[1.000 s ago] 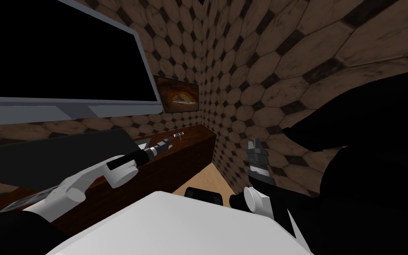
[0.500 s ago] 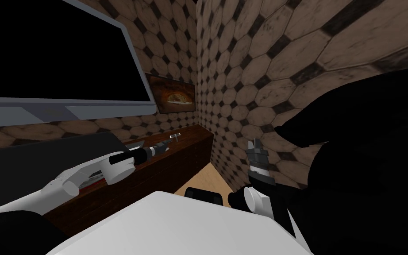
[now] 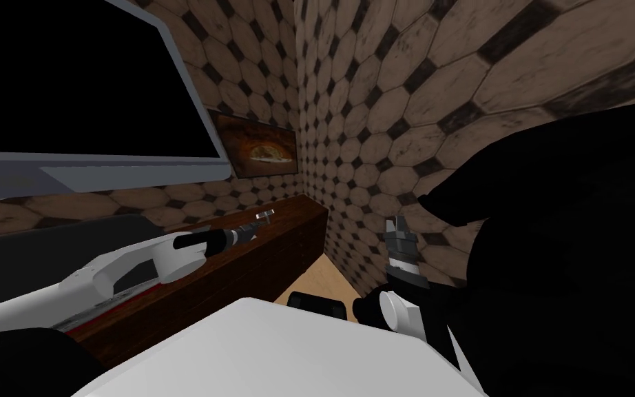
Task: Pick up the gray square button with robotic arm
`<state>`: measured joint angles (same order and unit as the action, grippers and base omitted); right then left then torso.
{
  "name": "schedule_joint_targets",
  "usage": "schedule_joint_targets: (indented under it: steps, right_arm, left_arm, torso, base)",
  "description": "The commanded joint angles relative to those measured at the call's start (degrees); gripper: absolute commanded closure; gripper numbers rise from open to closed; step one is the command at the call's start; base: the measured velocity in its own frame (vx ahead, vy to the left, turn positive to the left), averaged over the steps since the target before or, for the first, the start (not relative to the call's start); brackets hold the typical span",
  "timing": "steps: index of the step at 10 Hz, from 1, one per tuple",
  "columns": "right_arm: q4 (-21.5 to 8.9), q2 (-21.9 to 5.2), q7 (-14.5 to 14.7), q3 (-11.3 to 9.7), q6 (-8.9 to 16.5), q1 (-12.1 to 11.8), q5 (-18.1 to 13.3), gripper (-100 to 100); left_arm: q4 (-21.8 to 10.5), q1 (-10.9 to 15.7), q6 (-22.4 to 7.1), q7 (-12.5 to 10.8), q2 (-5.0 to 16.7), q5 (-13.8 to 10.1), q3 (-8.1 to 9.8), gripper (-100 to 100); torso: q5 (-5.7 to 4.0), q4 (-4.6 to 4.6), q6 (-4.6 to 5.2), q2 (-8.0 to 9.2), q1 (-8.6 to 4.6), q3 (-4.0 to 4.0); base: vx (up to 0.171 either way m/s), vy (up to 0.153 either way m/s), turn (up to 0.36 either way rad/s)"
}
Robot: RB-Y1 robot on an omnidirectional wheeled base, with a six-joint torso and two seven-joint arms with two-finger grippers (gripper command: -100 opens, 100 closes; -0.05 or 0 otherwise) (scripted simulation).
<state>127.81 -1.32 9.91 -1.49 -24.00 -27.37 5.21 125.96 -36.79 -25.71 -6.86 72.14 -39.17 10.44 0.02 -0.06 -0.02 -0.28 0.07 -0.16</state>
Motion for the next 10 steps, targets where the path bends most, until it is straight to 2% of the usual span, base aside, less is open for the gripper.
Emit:
schedule_joint_targets:
  steps: [1, 2, 3, 4, 5, 6, 7, 8, 9, 10]
  right_arm:
    - [0.0, 0.0, 0.0, 0.0, 0.0, 0.0, 0.0, 0]
    - [0.0, 0.0, 0.0, 0.0, 0.0, 0.0, 0.0, 0]
    - [0.0, 0.0, 0.0, 0.0, 0.0, 0.0, 0.0, 0]
    - [0.0, 0.0, 0.0, 0.0, 0.0, 0.0, 0.0, 0]
    - [0.0, 0.0, 0.0, 0.0, 0.0, 0.0, 0.0, 0]
    - [0.0, 0.0, 0.0, 0.0, 0.0, 0.0, 0.0, 0]
    - [0.0, 0.0, 0.0, 0.0, 0.0, 0.0, 0.0, 0]
    - [0.0, 0.0, 0.0, 0.0, 0.0, 0.0, 0.0, 0]
    - [0.0, 0.0, 0.0, 0.0, 0.0, 0.0, 0.0, 0]
    - [0.0, 0.0, 0.0, 0.0, 0.0, 0.0, 0.0, 0]
  left_arm:
    - [-0.2, -0.3, -2.2, -0.2, 1.3, -0.4, 0.07, -100]
    - [-0.9, -0.9, -4.2, -0.6, 3.7, -1.3, 0.23, -100]
    - [-0.9, -0.9, -5.0, -0.6, 3.8, -1.3, 0.23, -100]
    - [-1.5, -1.5, -7.1, -1.0, 6.1, -2.2, 0.37, -100]
    - [-1.5, -1.5, -7.8, -1.0, 6.1, -2.2, 0.37, -100]
    - [-2.2, -2.2, -9.9, -1.4, 8.3, -3.0, 0.49, -100]
    - [-2.2, -2.2, -10.6, -1.4, 8.3, -3.0, 0.49, -100]
    - [-2.8, -2.8, -12.5, -1.8, 10.4, -3.8, 0.59, -100]
    - [-2.8, -2.8, -13.3, -1.8, 10.4, -3.8, 0.59, -100]
    - [-3.5, -3.5, -15.1, -2.2, 12.3, -4.5, 0.68, -100]
  torso:
    - [0.00, 0.00, 0.00, 0.00, 0.00, 0.00]
    - [0.01, 0.00, -0.04, 0.02, 0.01, 0.01]
    - [0.00, 0.00, -0.01, 0.01, -0.01, 0.00]
    - [0.00, 0.01, -0.04, 0.03, -0.01, 0.02]
    - [0.00, 0.00, -0.01, -0.02, -0.01, -0.01]
    - [0.01, -0.01, -0.05, -0.02, -0.01, -0.01]
    - [0.01, -0.01, -0.02, -0.05, 0.02, -0.03]
    - [0.01, -0.01, -0.04, -0.03, 0.00, -0.02]
    - [0.00, -0.02, -0.02, -0.09, -0.01, -0.05]
    - [0.01, -0.01, -0.06, -0.04, -0.01, -0.03]
  base:
    - [0.049, 0.009, -0.080]
    - [0.051, 0.003, -0.145]
    - [0.045, 0.004, -0.091]
    - [0.065, 0.006, -0.158]
    - [0.062, 0.008, -0.078]
    - [0.069, 0.014, -0.131]
    - [0.063, 0.011, -0.093]
    - [0.080, 0.005, -0.155]
    - [0.063, 0.010, -0.067]
    - [0.069, 0.016, -0.133]
